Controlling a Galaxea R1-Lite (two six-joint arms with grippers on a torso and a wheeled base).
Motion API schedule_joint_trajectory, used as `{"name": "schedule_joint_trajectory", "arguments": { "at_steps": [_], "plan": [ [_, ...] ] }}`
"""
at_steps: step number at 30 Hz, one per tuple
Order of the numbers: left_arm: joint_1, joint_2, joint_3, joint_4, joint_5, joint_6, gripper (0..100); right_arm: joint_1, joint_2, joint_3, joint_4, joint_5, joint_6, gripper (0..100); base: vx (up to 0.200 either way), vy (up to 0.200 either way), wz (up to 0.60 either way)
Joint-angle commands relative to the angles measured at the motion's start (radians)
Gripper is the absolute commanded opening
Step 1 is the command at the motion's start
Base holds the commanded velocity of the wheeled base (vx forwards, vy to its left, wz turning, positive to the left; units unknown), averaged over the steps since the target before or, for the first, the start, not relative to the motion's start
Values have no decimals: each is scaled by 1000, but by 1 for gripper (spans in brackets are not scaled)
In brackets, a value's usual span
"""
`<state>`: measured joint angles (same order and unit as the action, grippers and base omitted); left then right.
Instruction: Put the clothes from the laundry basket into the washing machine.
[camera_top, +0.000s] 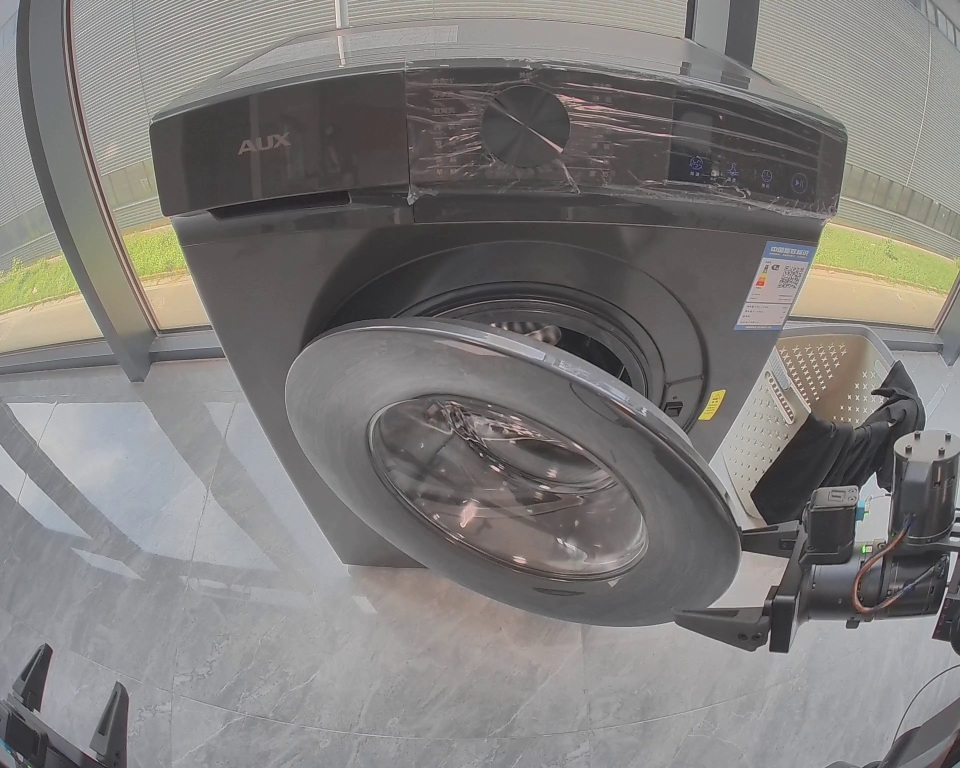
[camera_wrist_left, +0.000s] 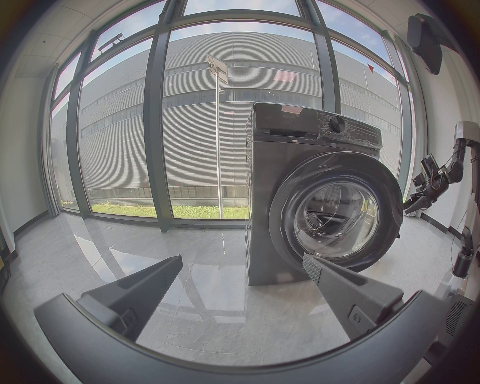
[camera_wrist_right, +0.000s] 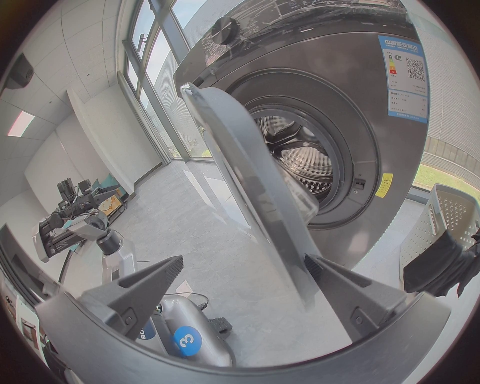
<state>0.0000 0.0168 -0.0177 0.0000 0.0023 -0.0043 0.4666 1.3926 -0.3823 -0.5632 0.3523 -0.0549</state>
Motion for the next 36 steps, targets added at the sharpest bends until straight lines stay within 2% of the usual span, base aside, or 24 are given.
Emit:
{"name": "schedule_joint_trajectory", "arguments": {
  "at_steps": [1,8,11,13,15,17,21,24,30,36],
  "plan": [
    [0,-17,15,0,1,0,100,35,-12,33,-1,2,4,100,0,0,0],
    [0,-17,15,0,1,0,100,49,-98,82,8,4,4,100,0,0,0],
    [0,-17,15,0,1,0,100,37,-176,82,9,0,53,100,0,0,0],
    [0,-17,15,0,1,0,100,33,-182,74,5,-1,64,100,0,0,0],
    [0,-17,15,0,1,0,100,15,-191,33,6,-7,89,100,0,0,0],
    [0,-17,15,0,1,0,100,-48,-191,-13,8,-4,112,100,0,0,0],
    [0,-17,15,0,1,0,100,-154,-176,-89,9,-4,118,100,0,0,0],
    [0,-17,15,0,1,0,100,-198,-164,-112,11,-4,118,100,0,0,0],
    [0,-17,15,0,1,0,100,-207,-115,-99,9,-7,118,100,0,0,0],
    [0,-17,15,0,1,0,100,-169,-32,-67,0,-9,107,100,0,0,0]
  ]
}}
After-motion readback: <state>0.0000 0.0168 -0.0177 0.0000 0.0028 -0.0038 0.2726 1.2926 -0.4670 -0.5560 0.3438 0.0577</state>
